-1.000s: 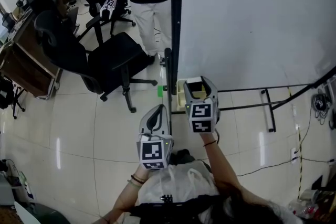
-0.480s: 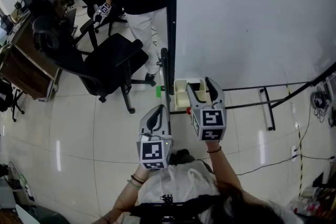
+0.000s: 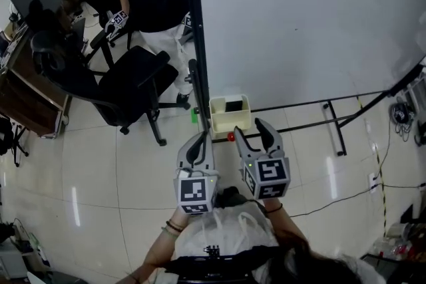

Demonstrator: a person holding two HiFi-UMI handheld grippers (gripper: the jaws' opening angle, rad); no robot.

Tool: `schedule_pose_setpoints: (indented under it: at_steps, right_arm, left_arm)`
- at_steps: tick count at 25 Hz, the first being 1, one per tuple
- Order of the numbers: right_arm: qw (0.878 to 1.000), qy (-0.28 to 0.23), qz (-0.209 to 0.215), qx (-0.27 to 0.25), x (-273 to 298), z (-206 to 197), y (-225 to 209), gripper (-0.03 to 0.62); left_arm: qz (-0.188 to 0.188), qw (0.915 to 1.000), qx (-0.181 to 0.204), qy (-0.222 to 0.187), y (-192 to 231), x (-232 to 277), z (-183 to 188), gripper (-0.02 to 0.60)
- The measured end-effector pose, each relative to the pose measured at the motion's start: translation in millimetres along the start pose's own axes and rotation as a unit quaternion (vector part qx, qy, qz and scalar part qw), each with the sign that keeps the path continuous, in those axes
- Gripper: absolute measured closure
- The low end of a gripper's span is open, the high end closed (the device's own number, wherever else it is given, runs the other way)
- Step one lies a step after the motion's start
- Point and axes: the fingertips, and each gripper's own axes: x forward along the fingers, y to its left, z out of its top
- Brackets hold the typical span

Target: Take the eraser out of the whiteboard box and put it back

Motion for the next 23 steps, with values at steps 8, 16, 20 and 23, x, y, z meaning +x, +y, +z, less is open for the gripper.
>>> schedule_pose_setpoints:
  at_steps: [8, 16, 20, 23]
  right_arm:
    - [1.000, -0.003, 0.004, -0.014, -1.1, 1.5, 4.1, 0.354]
    - [1.000, -0.003, 0.011, -0.015, 2.6, 4.5, 10.7, 0.356]
    - [1.000, -0.001, 0.012, -0.018, 3.6, 3.9, 12.6, 0.359]
    - [1.000, -0.002, 0.012, -0.019, 4.9, 4.6, 12.5, 0.361]
  left_arm:
    - [-0.005, 1.0000, 0.002, -0.001, -4.8, 0.4, -0.2, 0.578]
    - [0.007, 1.0000, 0.000, -0.001, 5.2, -3.4, -0.2, 0.578]
    - [0.009, 1.0000, 0.000, -0.002, 6.9, -3.9, -0.1, 0.578]
    - [0.010, 1.0000, 0.000, -0.002, 8.0, -3.2, -0.1, 0.578]
